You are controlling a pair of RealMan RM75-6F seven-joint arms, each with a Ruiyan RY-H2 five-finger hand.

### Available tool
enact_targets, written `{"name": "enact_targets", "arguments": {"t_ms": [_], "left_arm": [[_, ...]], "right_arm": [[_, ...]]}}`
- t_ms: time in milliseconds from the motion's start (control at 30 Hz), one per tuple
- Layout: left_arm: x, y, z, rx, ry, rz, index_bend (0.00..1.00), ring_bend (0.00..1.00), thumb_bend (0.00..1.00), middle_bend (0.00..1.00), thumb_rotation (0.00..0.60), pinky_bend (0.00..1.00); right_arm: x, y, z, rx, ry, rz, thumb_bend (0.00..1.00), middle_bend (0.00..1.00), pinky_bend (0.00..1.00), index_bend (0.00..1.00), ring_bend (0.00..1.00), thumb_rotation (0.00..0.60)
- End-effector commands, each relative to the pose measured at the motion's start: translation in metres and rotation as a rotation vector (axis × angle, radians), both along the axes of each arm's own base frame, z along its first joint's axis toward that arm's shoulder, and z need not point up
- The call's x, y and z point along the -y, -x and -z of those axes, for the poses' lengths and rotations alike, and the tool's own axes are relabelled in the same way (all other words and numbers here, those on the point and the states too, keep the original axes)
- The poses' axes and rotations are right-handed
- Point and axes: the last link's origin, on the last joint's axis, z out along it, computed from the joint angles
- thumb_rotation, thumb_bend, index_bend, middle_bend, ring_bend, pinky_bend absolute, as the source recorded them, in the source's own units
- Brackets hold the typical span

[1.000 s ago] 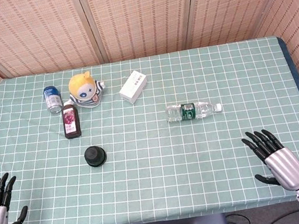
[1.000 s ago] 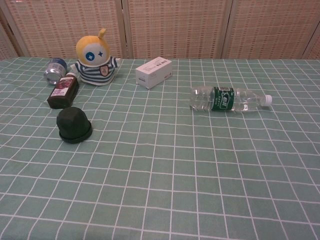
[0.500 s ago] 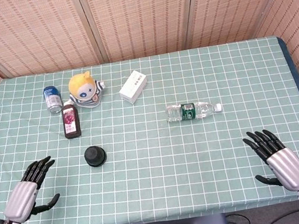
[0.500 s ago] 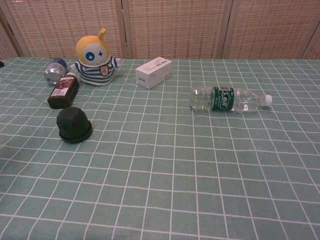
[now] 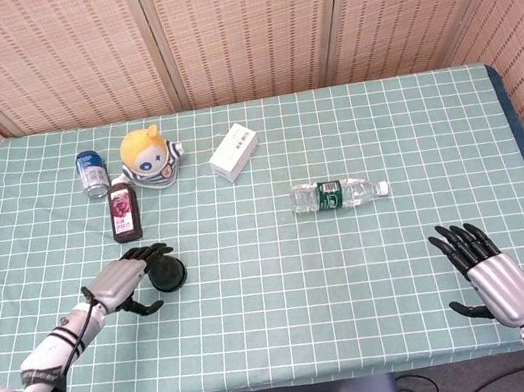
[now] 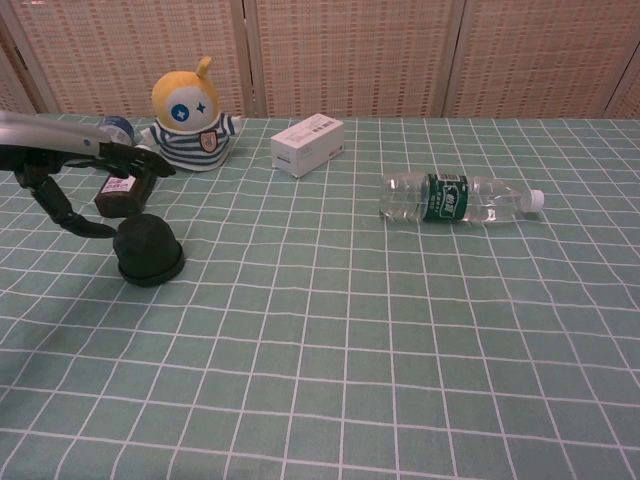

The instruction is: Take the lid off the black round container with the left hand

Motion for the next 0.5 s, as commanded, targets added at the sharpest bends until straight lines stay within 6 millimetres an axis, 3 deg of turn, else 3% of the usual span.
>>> {"name": "enact_targets", "arguments": {"t_ms": [33, 300, 500], "left_arm": [[-0.029, -0.020, 0.022, -0.084, 0.023, 0.024, 0.00, 0.00, 0.32, 0.00, 0.600, 0.03], [-0.048, -0.015, 0.038, -0.185, 0.047, -0.038, 0.00, 0.00, 0.32, 0.00, 0.600, 0.06], [-0.050, -0.017, 0.044, -0.212, 0.067, -0.057, 0.00, 0.00, 0.32, 0.00, 0.600, 0.08]], "right_arm": [[0.001, 0.000, -0.001, 0.004, 0.002, 0.004, 0.00, 0.00, 0.00, 0.00, 0.00, 0.600], [0.004, 0.002, 0.002, -0.001, 0.006, 0.018, 0.00, 0.00, 0.00, 0.00, 0.00, 0.600], [0.006, 0.002, 0.000, 0.013, 0.012, 0.024, 0.00, 0.00, 0.00, 0.00, 0.00, 0.600]]}}
